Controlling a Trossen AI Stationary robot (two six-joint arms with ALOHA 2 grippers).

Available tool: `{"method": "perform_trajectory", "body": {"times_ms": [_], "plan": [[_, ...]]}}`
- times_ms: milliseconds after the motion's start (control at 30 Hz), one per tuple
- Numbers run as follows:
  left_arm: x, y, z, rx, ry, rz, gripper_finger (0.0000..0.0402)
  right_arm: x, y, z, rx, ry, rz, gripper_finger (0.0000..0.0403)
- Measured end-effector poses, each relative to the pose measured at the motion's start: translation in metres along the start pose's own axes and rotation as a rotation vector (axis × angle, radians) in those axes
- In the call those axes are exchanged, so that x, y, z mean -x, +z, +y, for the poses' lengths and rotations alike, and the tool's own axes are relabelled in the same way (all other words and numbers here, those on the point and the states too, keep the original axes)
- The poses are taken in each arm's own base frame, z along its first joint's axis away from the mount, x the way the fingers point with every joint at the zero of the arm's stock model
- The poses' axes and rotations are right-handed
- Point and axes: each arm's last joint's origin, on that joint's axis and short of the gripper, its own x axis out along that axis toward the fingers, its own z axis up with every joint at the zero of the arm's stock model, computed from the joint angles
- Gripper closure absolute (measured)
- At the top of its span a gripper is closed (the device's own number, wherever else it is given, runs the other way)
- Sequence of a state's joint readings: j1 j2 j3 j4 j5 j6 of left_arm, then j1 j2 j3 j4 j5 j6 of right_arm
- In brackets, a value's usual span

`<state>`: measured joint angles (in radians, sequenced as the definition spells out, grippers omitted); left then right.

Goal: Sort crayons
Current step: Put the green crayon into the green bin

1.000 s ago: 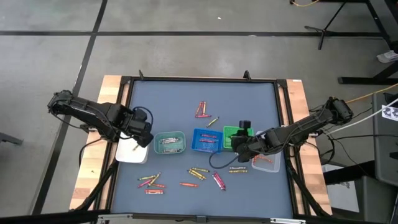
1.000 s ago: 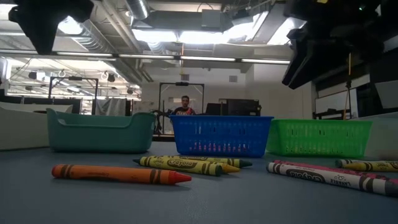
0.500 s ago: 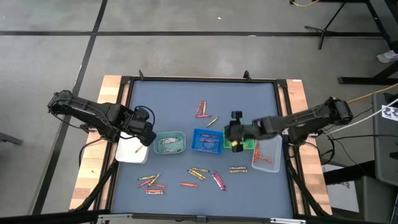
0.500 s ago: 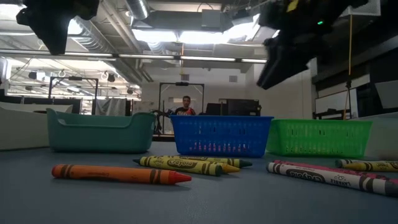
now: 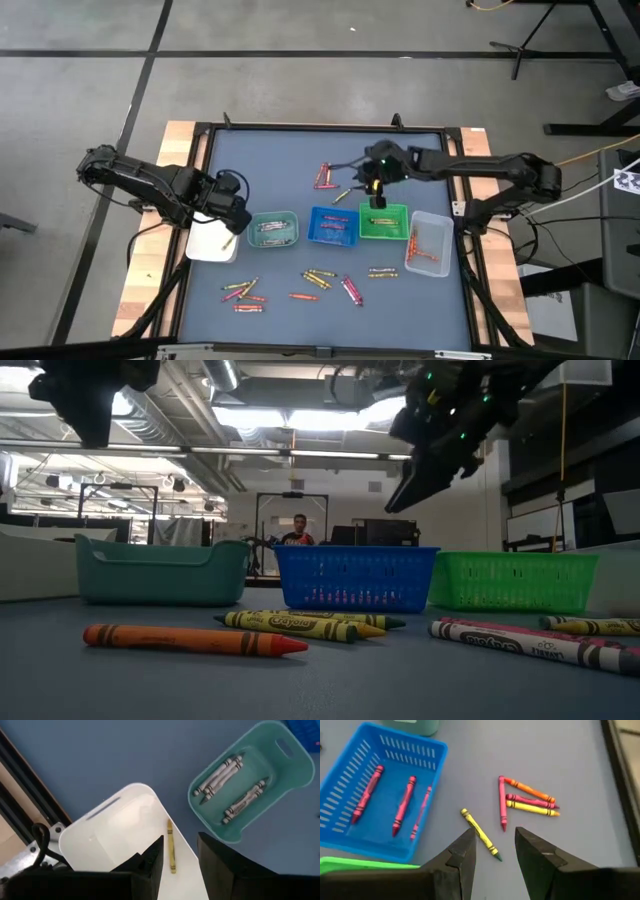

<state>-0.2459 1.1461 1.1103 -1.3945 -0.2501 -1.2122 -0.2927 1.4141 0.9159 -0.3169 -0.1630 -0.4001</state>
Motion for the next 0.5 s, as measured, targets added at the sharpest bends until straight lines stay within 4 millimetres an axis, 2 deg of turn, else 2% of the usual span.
{"method": "perform_trajectory", "body": {"times_ms": [300, 500], "plan": [[0.000, 0.001, 0.000, 0.000, 0.008, -0.034, 0.0299, -0.041, -0.022, -0.024, -0.011, 0.011, 0.064, 0.0267], [0.000, 0.001, 0.000, 0.001, 0.008, -0.034, 0.0299, -0.062, -0.034, -0.025, 0.005, 0.077, 0.103, 0.0267]]}}
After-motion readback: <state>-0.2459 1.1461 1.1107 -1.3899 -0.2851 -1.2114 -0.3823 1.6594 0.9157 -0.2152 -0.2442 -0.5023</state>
